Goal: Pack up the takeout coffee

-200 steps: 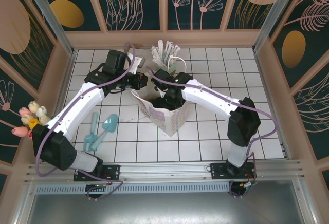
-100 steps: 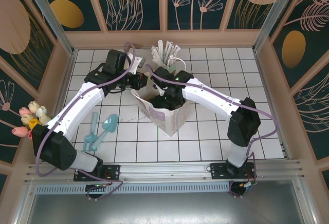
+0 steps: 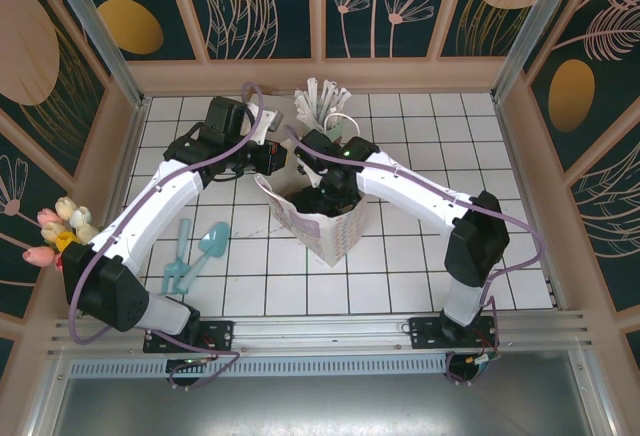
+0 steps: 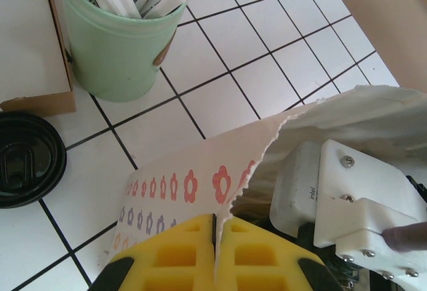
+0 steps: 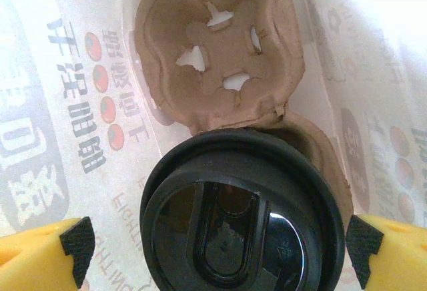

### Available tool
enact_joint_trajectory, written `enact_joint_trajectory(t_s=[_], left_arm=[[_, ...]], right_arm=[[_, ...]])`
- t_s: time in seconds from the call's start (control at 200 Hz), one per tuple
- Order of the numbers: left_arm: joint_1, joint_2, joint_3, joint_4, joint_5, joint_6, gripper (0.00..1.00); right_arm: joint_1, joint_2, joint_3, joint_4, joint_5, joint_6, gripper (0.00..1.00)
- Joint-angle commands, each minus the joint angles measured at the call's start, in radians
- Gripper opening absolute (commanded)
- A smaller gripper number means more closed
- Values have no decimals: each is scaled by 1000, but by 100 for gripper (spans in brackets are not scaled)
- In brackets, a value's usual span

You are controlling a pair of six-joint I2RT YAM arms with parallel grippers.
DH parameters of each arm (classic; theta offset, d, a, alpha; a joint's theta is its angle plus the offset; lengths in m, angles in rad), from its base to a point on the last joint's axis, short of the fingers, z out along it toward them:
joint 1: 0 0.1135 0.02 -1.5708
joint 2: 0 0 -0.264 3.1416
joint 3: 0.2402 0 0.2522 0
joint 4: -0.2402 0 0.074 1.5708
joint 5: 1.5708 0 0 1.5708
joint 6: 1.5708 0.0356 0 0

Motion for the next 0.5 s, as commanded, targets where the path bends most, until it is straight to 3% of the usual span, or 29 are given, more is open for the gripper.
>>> enact_joint_trajectory(t_s=[0.0, 0.495], left_arm=[[-2, -3, 18, -34, -16, 17, 0], [-2, -1, 22, -34, -13, 20, 0]], right_arm=[[8, -45, 29, -41, -11, -11, 99], [8, -65, 66, -78, 6, -22, 99]])
